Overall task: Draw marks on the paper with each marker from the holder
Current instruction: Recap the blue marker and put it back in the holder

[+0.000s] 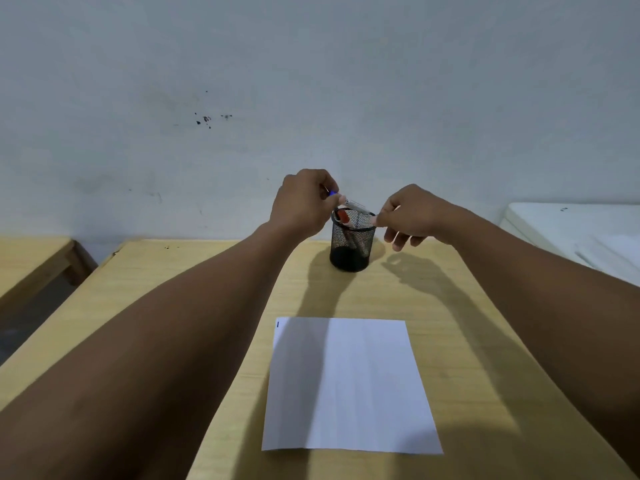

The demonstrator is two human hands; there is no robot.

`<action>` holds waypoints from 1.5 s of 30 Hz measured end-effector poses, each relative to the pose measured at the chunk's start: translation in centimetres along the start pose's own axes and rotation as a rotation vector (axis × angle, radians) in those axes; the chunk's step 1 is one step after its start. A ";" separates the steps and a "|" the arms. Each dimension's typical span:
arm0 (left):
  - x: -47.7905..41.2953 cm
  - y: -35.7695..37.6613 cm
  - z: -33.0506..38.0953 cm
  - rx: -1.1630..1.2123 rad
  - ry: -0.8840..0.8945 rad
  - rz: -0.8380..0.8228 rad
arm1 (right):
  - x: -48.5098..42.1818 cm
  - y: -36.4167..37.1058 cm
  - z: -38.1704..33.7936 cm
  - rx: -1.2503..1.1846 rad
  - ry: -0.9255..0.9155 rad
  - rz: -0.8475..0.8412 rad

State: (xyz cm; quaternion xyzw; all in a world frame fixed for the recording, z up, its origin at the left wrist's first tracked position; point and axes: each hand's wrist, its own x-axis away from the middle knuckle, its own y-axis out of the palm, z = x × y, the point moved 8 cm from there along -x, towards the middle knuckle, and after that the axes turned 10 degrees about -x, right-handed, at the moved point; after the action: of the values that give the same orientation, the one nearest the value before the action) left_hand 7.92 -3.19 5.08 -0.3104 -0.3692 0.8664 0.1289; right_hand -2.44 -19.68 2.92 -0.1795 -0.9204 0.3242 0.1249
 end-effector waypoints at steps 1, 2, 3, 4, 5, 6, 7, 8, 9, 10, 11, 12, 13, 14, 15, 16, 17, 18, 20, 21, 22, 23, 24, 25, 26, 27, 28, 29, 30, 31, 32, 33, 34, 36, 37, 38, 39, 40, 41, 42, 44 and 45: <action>-0.3 0.3 0.2 -0.020 0.017 -0.013 | -0.3 0.2 0.0 0.013 -0.010 -0.001; -0.6 0.5 0.3 -0.040 0.039 -0.032 | -0.6 0.4 0.0 0.023 -0.019 -0.004; -0.9 0.7 0.5 -0.070 0.068 -0.055 | -0.9 0.6 0.0 0.030 -0.024 -0.005; -1.2 0.8 0.6 -0.105 0.096 -0.078 | -1.3 0.7 0.1 0.034 -0.029 -0.003; -1.4 0.8 0.7 -0.137 0.120 -0.099 | -1.6 0.8 0.2 0.036 -0.032 0.002; -1.7 0.8 0.8 -0.161 0.138 -0.116 | -1.8 0.9 0.2 0.037 -0.036 0.006; -1.9 0.7 0.9 -0.179 0.152 -0.131 | -2.0 1.0 0.2 0.037 -0.041 0.010; -2.1 0.8 0.9 -0.192 0.163 -0.145 | -2.1 1.0 0.2 0.035 -0.046 0.013; -2.1 0.9 1.0 -0.202 0.170 -0.162 | -2.2 1.1 0.2 0.031 -0.051 0.015; -2.1 1.2 1.0 -0.209 0.175 -0.177 | -2.3 1.1 0.3 0.029 -0.055 0.020; -2.1 1.6 1.1 -0.214 0.177 -0.189 | -2.3 1.1 0.3 0.030 -0.060 0.026; -2.0 2.0 1.2 -0.216 0.175 -0.201 | -2.3 1.1 0.3 0.034 -0.065 0.033; -2.0 2.5 1.4 -0.215 0.174 -0.214 | -2.3 1.1 0.4 0.037 -0.067 0.037; -1.9 3.0 1.5 -0.211 0.175 -0.228 | -2.2 1.1 0.5 0.039 -0.069 0.040; -1.8 3.5 1.8 -0.212 0.181 -0.238 | -2.1 1.0 0.6 0.041 -0.070 0.043; -1.8 3.9 2.0 -0.219 0.189 -0.246 | -2.1 0.9 0.7 0.043 -0.071 0.044; -1.8 4.2 2.1 -0.234 0.199 -0.249 | -2.1 0.8 0.9 0.044 -0.071 0.046; -1.8 4.5 2.1 -0.249 0.208 -0.246 | -2.1 0.6 1.1 0.044 -0.070 0.050; -2.0 4.9 2.0 -0.283 0.228 -0.238 | -2.1 0.2 1.7 0.044 -0.062 0.059; -2.1 5.1 1.9 -0.303 0.241 -0.243 | -2.2 0.1 2.0 0.041 -0.055 0.062; -2.1 5.3 1.8 -0.328 0.256 -0.255 | -2.2 0.0 2.3 0.035 -0.047 0.063; -2.1 5.5 1.7 -0.354 0.272 -0.266 | -2.2 0.0 2.5 0.027 -0.041 0.064; -2.1 5.6 1.7 -0.381 0.286 -0.272 | -2.3 -0.1 2.7 0.020 -0.036 0.064; -2.1 5.6 1.8 -0.401 0.297 -0.269 | -2.3 0.0 2.8 0.016 -0.033 0.062; -2.1 5.5 1.9 -0.415 0.302 -0.260 | -2.3 0.0 2.9 0.015 -0.030 0.060; -2.2 5.5 1.9 -0.423 0.301 -0.250 | -2.4 0.1 3.0 0.016 -0.028 0.057; -2.3 5.3 1.9 -0.429 0.297 -0.240 | -2.4 0.2 3.0 0.019 -0.029 0.054; -2.3 5.2 2.0 -0.430 0.295 -0.229 | -2.4 0.3 2.9 0.023 -0.033 0.051; -2.3 5.1 2.0 -0.427 0.296 -0.219 | -2.3 0.4 2.8 0.029 -0.039 0.050; -2.3 4.9 2.0 -0.424 0.297 -0.214 | -2.2 0.5 2.7 0.034 -0.044 0.049; -2.2 4.8 1.9 -0.423 0.295 -0.217 | -2.1 0.5 2.5 0.039 -0.047 0.049; -2.2 4.8 1.8 -0.428 0.291 -0.225 | -2.0 0.6 2.3 0.043 -0.049 0.047; -2.1 4.8 1.7 -0.437 0.285 -0.235 | -1.9 0.6 2.1 0.047 -0.051 0.045; -1.9 4.8 1.6 -0.462 0.271 -0.245 | -1.6 0.8 1.7 0.052 -0.056 0.039; -1.9 4.7 1.5 -0.476 0.267 -0.240 | -1.5 0.8 1.6 0.051 -0.060 0.039; -1.9 4.5 1.6 -0.491 0.267 -0.227 | -1.3 0.9 1.4 0.052 -0.065 0.039; -1.8 4.4 1.7 -0.503 0.273 -0.211 | -1.2 0.9 1.2 0.055 -0.072 0.038; -1.7 4.2 1.9 -0.511 0.282 -0.199 | -1.1 1.0 1.0 0.060 -0.079 0.037; -1.7 4.2 2.0 -0.512 0.294 -0.194 | -1.0 1.1 0.9 0.063 -0.084 0.034; -1.6 4.2 2.1 -0.507 0.300 -0.197 | -0.9 1.1 0.8 0.063 -0.086 0.032; -1.5 4.3 2.1 -0.495 0.293 -0.207 | -0.8 1.3 0.9 0.064 -0.083 0.026; -1.6 4.3 2.0 -0.491 0.281 -0.209 | -0.9 1.4 0.9 0.066 -0.080 0.022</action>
State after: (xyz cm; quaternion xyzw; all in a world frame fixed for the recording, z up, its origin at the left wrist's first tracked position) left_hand 7.90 -8.04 3.73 -0.4095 -0.5762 0.6818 0.1882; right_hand -1.63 -19.51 1.22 -0.1724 -0.9114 0.3627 0.0901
